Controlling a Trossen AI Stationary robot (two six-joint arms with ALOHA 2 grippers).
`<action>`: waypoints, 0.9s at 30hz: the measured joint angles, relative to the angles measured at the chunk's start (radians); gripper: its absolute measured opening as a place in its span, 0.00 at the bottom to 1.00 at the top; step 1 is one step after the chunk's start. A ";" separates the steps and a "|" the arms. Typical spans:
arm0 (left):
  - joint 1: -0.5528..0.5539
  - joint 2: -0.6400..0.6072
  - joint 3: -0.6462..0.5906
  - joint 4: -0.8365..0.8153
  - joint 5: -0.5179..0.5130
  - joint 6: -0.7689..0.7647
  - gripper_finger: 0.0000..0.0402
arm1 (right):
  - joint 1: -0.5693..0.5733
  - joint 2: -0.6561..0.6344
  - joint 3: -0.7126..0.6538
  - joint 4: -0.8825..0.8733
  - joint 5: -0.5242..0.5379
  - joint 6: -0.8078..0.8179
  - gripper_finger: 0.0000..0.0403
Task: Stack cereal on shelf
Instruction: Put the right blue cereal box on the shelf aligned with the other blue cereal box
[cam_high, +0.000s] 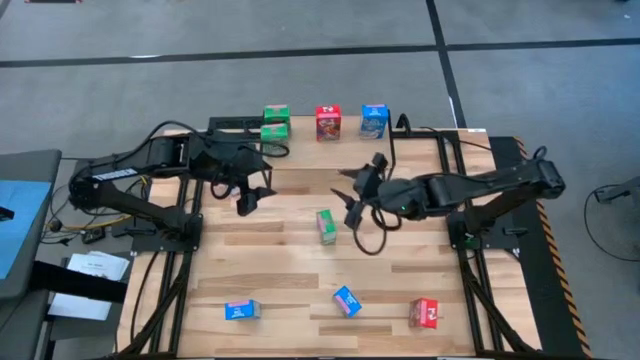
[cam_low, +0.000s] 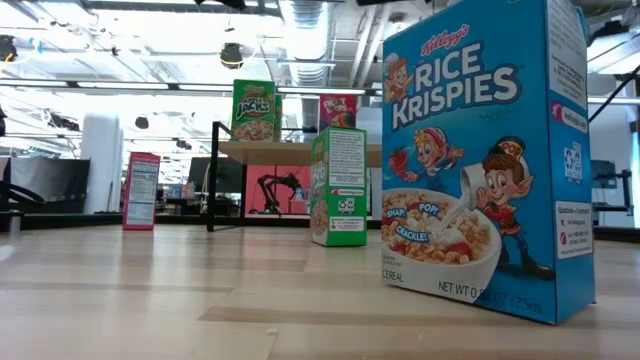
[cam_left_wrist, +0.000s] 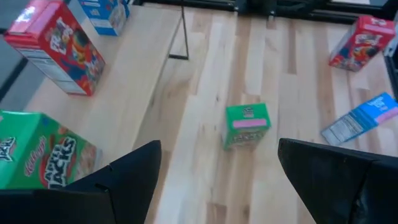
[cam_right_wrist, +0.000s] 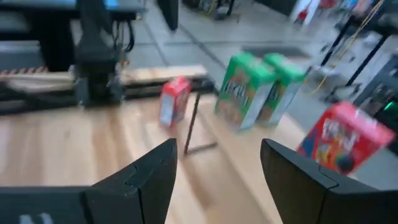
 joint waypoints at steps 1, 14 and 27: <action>-0.006 -0.004 0.000 -0.007 0.001 -0.007 0.78 | 0.016 -0.006 -0.002 -0.015 0.001 0.022 0.64; -0.067 -0.007 0.000 -0.084 0.003 -0.060 0.78 | 0.215 -0.034 0.000 -0.090 -0.058 0.320 0.64; -0.068 -0.008 0.000 -0.081 0.003 -0.092 0.78 | 0.296 -0.032 0.000 -0.134 -0.359 0.737 0.64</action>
